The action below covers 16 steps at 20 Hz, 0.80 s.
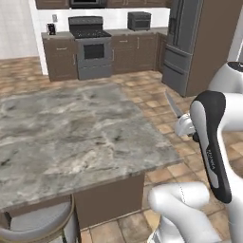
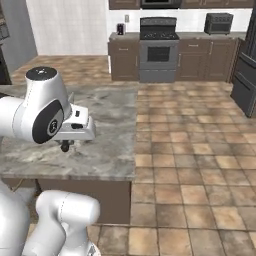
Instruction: Pick up the metallic utensils from the counter and place them in the open drawer. Make sure not to pick up any wooden utensils.
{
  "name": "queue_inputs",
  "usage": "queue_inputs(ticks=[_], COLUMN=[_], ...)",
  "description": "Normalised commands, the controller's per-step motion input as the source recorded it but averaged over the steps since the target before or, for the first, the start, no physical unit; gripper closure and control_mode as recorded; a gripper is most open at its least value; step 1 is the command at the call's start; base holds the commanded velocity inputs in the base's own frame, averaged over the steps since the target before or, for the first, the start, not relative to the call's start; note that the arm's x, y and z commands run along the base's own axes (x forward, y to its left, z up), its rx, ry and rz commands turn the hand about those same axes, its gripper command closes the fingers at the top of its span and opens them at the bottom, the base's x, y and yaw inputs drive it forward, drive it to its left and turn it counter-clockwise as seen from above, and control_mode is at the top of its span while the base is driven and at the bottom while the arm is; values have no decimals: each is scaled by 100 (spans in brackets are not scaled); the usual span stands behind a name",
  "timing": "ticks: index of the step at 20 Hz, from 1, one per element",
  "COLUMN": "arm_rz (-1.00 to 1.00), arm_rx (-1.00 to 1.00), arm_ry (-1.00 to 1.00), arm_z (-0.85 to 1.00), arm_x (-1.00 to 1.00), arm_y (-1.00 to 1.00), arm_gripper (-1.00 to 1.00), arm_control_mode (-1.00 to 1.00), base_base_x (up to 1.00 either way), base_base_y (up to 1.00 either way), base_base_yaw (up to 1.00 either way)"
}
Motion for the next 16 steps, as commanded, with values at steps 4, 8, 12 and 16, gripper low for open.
queue_inputs(ticks=[4, 8, 12, 16], arm_rz=[0, 0, 0, 0], arm_rx=[0, 0, 0, 0], arm_ry=[0, 0, 0, 0], arm_z=[0, 0, 0, 0], arm_x=[0, 0, 0, 0], arm_y=[0, 0, 0, 0], arm_gripper=[100, 100, 100, 100], arm_control_mode=[100, 100, 100, 100], base_base_x=[98, 97, 80, 87], base_base_y=[-100, -100, -100, -100], base_base_yaw=[-1, 0, 7, 27])
